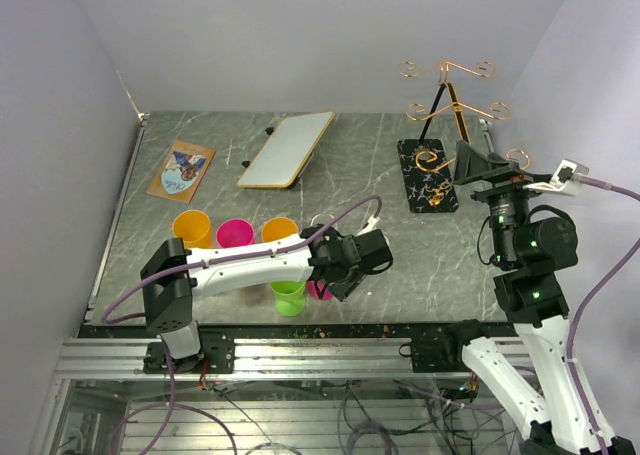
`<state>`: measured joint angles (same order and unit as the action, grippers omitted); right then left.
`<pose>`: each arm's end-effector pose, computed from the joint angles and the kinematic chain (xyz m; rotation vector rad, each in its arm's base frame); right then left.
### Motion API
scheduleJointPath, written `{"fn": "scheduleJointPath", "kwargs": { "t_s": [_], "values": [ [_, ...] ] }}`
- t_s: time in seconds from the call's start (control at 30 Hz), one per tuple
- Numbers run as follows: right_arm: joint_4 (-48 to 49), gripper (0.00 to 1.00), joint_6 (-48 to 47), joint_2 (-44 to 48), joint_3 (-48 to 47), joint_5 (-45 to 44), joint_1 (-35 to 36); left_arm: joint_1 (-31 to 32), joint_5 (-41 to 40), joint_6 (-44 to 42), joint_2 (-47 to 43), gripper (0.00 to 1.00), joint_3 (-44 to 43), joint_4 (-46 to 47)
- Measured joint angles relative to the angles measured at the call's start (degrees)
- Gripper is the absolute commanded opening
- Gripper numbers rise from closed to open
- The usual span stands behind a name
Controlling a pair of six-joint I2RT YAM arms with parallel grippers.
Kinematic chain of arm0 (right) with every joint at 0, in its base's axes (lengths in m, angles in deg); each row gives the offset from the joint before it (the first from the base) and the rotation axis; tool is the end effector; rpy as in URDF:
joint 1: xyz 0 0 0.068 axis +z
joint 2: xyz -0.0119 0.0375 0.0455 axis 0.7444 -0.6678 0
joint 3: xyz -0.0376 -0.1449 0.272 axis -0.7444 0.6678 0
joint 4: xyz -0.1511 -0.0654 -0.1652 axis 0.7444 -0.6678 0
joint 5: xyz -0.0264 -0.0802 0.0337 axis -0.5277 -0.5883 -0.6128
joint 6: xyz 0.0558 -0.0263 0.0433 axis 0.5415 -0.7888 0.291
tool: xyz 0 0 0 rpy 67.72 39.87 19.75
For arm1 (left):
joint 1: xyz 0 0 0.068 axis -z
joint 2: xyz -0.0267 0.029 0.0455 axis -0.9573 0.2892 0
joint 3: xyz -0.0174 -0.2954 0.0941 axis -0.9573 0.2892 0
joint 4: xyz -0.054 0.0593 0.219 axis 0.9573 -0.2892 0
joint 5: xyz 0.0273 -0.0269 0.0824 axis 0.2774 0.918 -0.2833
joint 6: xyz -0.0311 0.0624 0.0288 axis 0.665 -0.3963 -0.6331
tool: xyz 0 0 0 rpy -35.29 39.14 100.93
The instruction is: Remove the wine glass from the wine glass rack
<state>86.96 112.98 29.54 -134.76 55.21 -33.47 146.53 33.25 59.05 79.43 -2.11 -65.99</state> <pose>0.0882 0.0080 0.4475 0.3795 1.2080 0.5481 0.1107 -0.3105 0.2946 1.0293 2.5050 -0.1302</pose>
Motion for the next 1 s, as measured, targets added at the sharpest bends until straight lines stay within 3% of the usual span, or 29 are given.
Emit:
{"fn": "scheduleJointPath", "kwargs": {
  "t_s": [0.17, 0.27, 0.57, 0.8, 1.0],
  "values": [
    [0.66, 0.98, -2.91, 0.9, 0.0, -2.78, 5.11, -0.98, 0.0, 0.0, -0.24, 0.61, 0.0, 0.33],
    [1.03, 0.98, -4.74, 0.87, 0.0, -4.63, 7.69, -2.16, 0.2, -0.13, -1.25, 0.72, 0.0, 0.92],
    [1.57, 0.98, -9.77, 0.37, 0.63, -8.09, 12.52, -6.12, 3.15, -2.4, -9.11, 0.86, 0.0, 6.1],
    [1.88, 0.99, -12.28, -0.59, 0.79, -9.22, 12.98, -9.33, 5.66, -4.39, -16.61, 0.88, 1.01, 10.32],
    [-0.59, 1.0, -14.25, -2.73, -1.29, -8.85, 14.01, -16.48, 6.95, -6.43, -26.32, 0.93, 3.3, 16.37]
  ]
}}
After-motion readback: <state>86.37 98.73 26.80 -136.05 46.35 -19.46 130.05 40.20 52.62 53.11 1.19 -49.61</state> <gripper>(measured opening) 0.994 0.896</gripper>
